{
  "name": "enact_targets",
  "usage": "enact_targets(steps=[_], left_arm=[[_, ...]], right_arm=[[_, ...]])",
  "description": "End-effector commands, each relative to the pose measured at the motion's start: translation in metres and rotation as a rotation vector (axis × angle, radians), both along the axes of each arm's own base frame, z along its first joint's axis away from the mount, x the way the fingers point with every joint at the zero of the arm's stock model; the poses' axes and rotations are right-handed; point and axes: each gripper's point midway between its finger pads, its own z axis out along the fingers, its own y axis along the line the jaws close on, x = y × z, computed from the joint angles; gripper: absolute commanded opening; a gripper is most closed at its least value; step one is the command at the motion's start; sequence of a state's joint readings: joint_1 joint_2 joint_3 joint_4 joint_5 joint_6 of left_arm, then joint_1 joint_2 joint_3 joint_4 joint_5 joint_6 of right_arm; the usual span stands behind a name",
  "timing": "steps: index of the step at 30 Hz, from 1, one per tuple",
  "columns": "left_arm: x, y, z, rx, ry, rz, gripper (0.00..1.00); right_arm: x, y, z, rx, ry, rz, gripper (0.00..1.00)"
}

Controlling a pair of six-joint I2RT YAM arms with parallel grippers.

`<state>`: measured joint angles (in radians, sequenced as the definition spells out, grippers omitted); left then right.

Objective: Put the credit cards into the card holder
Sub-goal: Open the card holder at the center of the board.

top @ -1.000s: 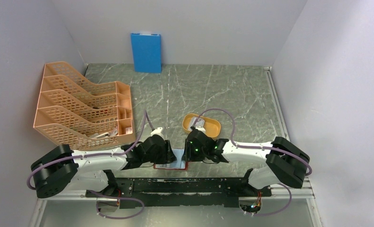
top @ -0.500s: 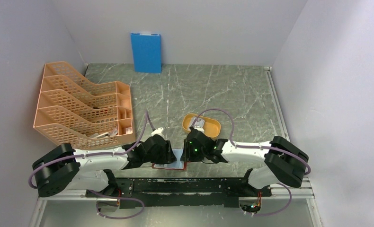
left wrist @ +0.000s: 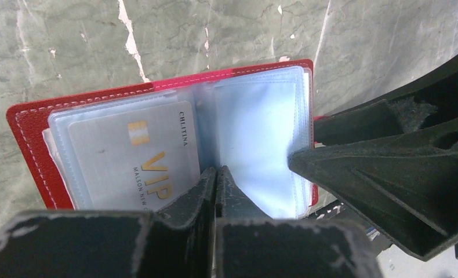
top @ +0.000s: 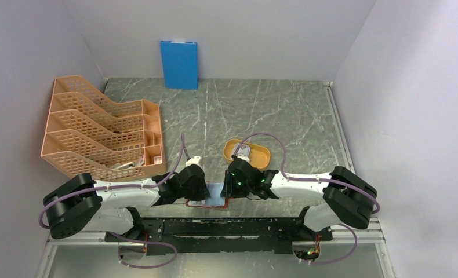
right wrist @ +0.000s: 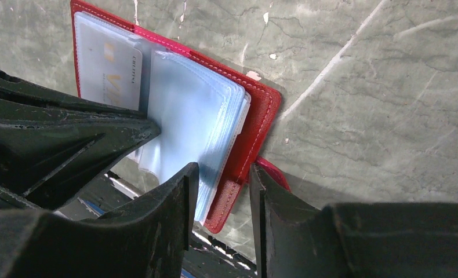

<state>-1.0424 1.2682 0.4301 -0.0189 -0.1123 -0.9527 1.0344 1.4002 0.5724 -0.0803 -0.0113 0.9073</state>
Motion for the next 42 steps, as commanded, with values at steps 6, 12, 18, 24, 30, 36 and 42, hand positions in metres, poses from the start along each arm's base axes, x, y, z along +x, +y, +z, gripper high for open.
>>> enact_targets(steps=[6,12,18,24,30,36,42], left_arm=[[-0.003,0.017,-0.016,0.087,0.021,0.031,0.05],[-0.002,0.019,-0.016,0.086,0.019,0.047,0.05],[-0.003,0.02,-0.018,0.086,0.024,0.058,0.05],[-0.003,0.02,-0.018,0.08,0.027,0.062,0.05],[-0.003,0.021,-0.016,0.074,0.021,0.066,0.05],[-0.004,0.022,-0.015,0.071,0.022,0.066,0.05],[-0.004,0.02,-0.013,0.062,0.021,0.063,0.05]], right_arm=[[0.004,-0.007,0.012,-0.021,-0.037,-0.021,0.42],[0.002,-0.011,0.036,0.014,-0.073,-0.028,0.38],[-0.013,0.009,0.046,0.099,-0.038,0.048,0.21],[-0.02,0.012,0.03,0.078,0.002,0.075,0.09],[-0.02,0.02,0.022,0.084,0.019,0.084,0.08],[-0.018,0.025,0.016,0.069,0.03,0.085,0.08],[-0.019,0.029,0.014,0.07,0.036,0.094,0.09]])
